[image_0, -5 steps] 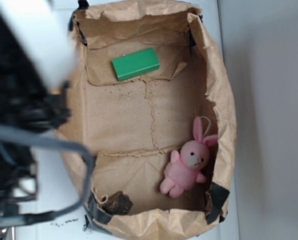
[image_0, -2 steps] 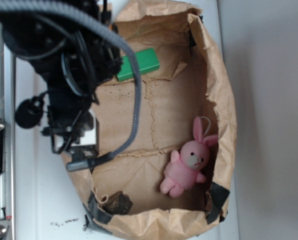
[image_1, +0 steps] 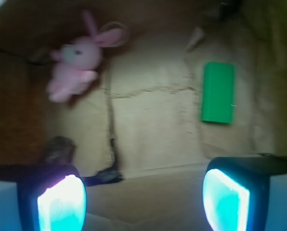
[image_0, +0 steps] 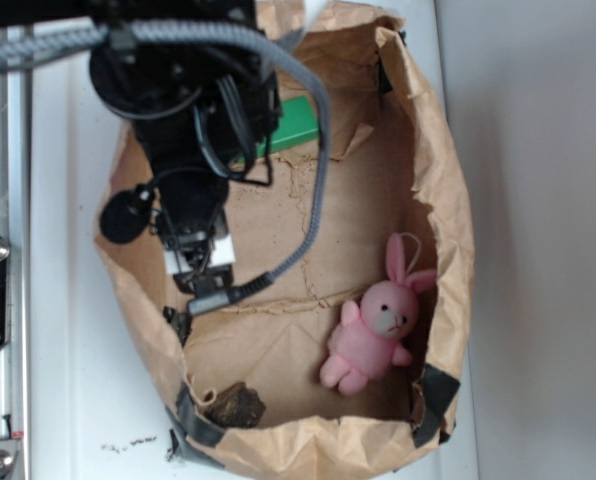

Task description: Grab the green block.

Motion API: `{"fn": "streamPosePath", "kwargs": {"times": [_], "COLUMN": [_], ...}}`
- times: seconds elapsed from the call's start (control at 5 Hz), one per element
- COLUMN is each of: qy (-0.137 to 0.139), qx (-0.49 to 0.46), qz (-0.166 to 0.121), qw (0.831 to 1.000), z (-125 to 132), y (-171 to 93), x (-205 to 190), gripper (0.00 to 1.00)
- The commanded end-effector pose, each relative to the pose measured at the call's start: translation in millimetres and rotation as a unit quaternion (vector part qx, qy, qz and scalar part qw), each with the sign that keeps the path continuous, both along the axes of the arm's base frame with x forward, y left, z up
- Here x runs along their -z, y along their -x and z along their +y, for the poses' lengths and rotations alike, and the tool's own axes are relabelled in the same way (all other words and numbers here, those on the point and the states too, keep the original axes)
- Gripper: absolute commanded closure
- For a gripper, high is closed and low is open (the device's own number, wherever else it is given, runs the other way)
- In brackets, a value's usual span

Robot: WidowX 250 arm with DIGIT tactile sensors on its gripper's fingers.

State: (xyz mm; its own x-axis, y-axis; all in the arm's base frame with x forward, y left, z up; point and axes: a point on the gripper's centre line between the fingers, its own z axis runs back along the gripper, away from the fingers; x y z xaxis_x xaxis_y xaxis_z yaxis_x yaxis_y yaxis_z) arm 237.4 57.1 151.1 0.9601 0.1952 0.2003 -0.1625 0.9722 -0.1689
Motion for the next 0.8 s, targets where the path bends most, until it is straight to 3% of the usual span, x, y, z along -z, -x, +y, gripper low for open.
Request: {"fn": "streamPosePath", "kwargs": {"times": [0.0,0.2,0.4,0.6], "qy": [-0.011,-0.012,-0.035,-0.041], "qx": [-0.004,-0.094,-0.154,-0.184], "qz": [-0.027,0.002,0.031,0.05], "qw": [1.0,0.995,0.987,0.981], "z": [4.8,16.0,29.4,35.5], "y": [-4.1,-18.7,-48.8,-60.9], "x": [-17.8,-0.2,20.8,33.1], "gripper": [0.0,0.0,0.0,0.0]}}
